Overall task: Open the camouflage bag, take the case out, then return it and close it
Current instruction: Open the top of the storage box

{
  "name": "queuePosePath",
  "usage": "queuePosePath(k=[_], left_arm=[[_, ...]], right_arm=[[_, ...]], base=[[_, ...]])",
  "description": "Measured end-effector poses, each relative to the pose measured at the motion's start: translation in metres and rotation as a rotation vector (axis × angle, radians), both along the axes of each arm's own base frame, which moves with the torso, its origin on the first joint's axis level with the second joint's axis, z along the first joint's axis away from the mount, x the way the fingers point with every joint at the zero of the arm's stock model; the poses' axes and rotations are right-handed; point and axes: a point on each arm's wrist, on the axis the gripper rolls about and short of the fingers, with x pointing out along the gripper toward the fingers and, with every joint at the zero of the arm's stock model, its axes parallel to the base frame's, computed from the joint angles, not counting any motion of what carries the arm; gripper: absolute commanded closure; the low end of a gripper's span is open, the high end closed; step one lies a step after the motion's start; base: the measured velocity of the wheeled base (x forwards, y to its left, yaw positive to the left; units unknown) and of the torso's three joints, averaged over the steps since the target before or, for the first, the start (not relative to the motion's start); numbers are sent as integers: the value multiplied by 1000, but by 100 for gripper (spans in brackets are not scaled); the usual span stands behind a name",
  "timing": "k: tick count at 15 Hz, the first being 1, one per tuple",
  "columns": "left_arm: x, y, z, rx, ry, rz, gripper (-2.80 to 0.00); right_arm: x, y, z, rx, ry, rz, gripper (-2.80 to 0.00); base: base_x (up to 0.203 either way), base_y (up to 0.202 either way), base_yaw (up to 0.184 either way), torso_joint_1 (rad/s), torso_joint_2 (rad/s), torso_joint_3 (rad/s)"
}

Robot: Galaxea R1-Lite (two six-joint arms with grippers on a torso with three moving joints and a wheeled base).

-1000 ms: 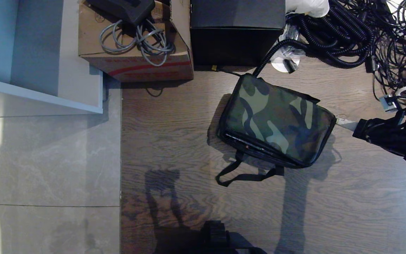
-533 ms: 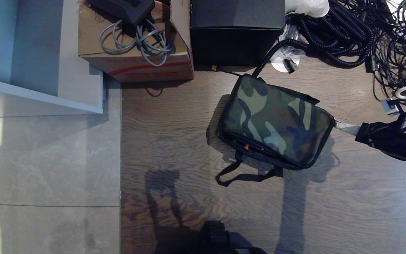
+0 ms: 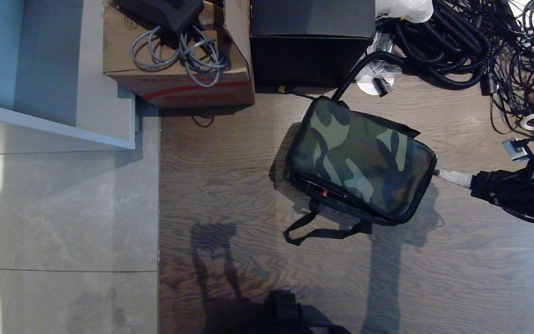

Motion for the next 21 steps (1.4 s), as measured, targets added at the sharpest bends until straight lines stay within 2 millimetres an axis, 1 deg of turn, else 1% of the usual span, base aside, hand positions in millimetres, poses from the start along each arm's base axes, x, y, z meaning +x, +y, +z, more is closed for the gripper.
queuePosePath(k=[3, 6, 8, 9, 10, 12, 15, 21], left_arm=[[0, 0, 0, 0, 1, 0, 0], [0, 0, 0, 0, 1, 0, 0], [0, 0, 0, 0, 1, 0, 0], [0, 0, 0, 0, 1, 0, 0], [0, 0, 0, 0, 1, 0, 0], [0, 0, 0, 0, 0, 0, 0], [0, 0, 0, 1, 1, 0, 0], [0, 0, 0, 0, 0, 0, 0]], right_arm=[[-23, 3, 2, 58, 87, 62, -280], [-50, 9, 9, 102, 132, 98, -280], [-68, 16, 6, 148, 183, 97, -280], [-74, 21, 5, 188, 215, 103, -280], [-77, 25, 7, 227, 237, 108, -280], [-78, 34, 8, 283, 281, 128, -280], [-71, 43, 5, 287, 300, 166, -280], [-33, 37, 0, 273, 281, 182, -280]], base=[[0, 0, 0, 0, 0, 0], [0, 0, 0, 0, 0, 0], [0, 0, 0, 0, 0, 0], [0, 0, 0, 0, 0, 0], [0, 0, 0, 0, 0, 0], [0, 0, 0, 0, 0, 0], [0, 0, 0, 0, 0, 0], [0, 0, 0, 0, 0, 0]])
